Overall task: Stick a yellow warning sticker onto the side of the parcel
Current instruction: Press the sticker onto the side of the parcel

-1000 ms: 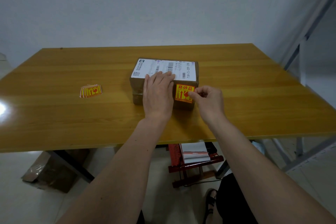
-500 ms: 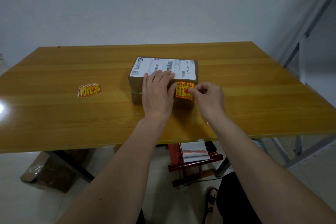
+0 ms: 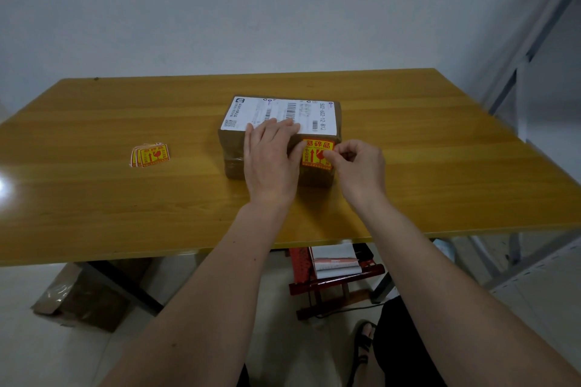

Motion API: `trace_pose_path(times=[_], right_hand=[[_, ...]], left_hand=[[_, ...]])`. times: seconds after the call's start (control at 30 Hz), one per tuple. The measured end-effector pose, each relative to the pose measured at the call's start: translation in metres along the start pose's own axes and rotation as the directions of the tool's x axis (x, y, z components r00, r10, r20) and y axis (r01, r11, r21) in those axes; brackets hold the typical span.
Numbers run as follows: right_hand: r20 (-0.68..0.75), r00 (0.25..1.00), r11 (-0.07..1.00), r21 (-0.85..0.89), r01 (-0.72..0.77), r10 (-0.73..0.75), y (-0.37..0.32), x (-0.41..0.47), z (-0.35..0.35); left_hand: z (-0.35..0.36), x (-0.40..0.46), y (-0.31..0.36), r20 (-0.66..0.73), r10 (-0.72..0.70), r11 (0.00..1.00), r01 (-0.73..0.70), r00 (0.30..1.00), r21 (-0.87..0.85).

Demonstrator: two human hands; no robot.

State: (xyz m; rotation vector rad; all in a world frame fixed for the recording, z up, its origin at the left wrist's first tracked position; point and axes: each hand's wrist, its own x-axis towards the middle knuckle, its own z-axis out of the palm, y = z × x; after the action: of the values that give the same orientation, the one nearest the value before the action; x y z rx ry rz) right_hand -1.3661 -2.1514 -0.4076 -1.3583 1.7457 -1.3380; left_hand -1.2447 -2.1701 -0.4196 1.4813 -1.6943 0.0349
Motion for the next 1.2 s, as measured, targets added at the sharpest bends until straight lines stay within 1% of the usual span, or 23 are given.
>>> trace_pose_path(times=[0.4, 0.67, 0.77, 0.9, 1.07, 1.2], right_hand=[[-0.024, 1.0, 1.0, -0.025, -0.006, 0.005, -0.0018, 0.0, 0.0015], [-0.062, 0.998, 0.989, -0.15, -0.005, -0.005, -0.0044, -0.0008, 0.0016], [-0.068, 0.998, 0.986, -0.163, -0.016, 0.005, -0.0063, -0.0012, -0.0003], [-0.045, 0.997, 0.992, -0.109, -0.059, 0.054, -0.0069, -0.0012, -0.0027], [-0.02, 0.988, 0.987, 0.055, -0.15, 0.151, -0.0082, -0.0014, -0.0058], [0.0, 0.982, 0.965, 0.185, -0.184, 0.187, -0.0074, -0.0046, -0.0068]], left_hand=[[0.0024, -0.0003, 0.0003, -0.024, -0.006, 1.0, 0.006, 1.0, 0.003], [0.0041, -0.0005, -0.0022, -0.041, 0.019, 1.0, -0.018, 0.999, 0.022], [0.0047, -0.0004, -0.0027, -0.044, 0.022, 1.0, -0.021, 0.999, 0.022], [0.0058, -0.0005, -0.0041, -0.045, 0.024, 1.0, -0.023, 0.999, 0.016], [0.0056, -0.0004, -0.0042, -0.05, 0.029, 1.0, -0.028, 0.998, 0.015], [0.0058, -0.0005, -0.0045, -0.05, 0.029, 1.0, -0.028, 0.998, 0.008]])
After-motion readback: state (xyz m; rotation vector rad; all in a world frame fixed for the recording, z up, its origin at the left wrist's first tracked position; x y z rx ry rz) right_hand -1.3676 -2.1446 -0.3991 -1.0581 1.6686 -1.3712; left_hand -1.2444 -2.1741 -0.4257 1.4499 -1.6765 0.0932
